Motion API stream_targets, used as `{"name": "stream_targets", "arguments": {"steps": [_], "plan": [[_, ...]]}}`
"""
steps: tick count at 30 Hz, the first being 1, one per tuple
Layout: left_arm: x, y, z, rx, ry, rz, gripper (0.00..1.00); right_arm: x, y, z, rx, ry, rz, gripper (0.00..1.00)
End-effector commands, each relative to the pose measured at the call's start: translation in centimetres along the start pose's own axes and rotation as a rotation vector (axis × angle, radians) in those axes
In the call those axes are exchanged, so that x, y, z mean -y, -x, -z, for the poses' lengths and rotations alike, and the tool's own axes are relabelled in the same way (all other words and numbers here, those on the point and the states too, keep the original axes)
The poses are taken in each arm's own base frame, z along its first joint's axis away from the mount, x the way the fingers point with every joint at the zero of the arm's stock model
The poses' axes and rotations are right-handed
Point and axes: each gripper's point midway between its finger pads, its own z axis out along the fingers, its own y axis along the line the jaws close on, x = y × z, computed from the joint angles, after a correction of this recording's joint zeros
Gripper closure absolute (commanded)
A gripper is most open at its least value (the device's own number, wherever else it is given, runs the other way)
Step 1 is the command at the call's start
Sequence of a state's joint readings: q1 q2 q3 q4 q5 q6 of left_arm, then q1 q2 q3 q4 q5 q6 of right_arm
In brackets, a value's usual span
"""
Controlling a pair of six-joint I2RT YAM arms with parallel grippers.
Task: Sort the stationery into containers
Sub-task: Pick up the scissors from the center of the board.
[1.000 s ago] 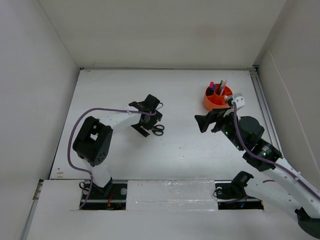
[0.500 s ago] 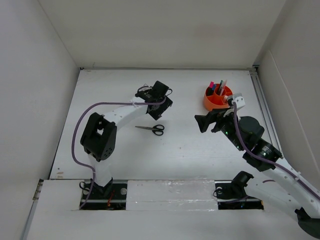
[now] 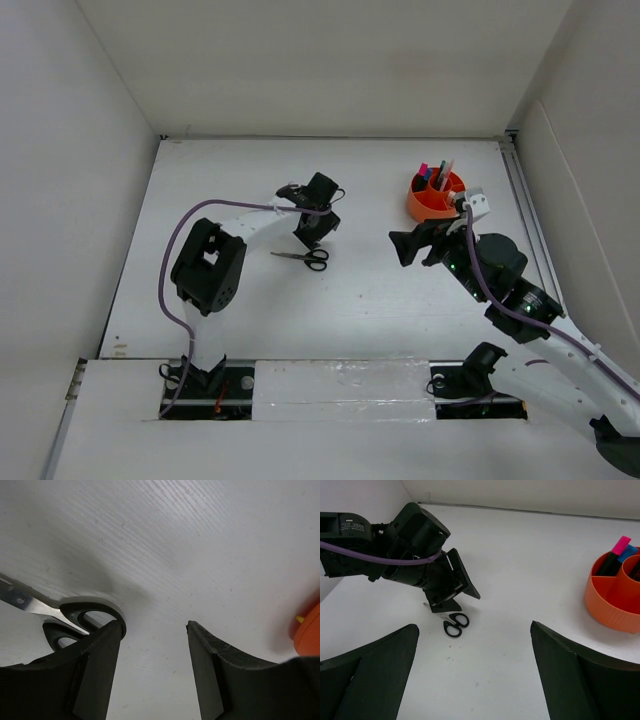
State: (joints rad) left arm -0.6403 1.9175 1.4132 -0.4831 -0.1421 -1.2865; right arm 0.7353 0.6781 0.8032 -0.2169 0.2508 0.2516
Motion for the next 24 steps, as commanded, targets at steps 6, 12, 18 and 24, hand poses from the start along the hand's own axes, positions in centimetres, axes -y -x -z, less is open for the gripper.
{"name": "stream_targets", "arguments": {"steps": [6,12,18,24], "plan": [[-1.3,0.3,1.9,0.013,0.005,0.024,0.5,-0.4,0.8,-0.1,0.038,0.011,-0.016,0.01],[-2.4,0.7,0.9,0.03,0.049,0.033,0.52,-0.4,0.8,-0.1,0.038,0.011,-0.016,0.01],[-2.2,0.7,0.9,0.032,0.041,0.035,0.59,-0.4,0.8,-0.1,0.038,0.011,-0.016,0.01],[-3.1,0.2,0.3,0.015,0.067,0.03,0.63,-0.4,1.1,0.2,0.047,0.014,-0.018,0.01]]}}
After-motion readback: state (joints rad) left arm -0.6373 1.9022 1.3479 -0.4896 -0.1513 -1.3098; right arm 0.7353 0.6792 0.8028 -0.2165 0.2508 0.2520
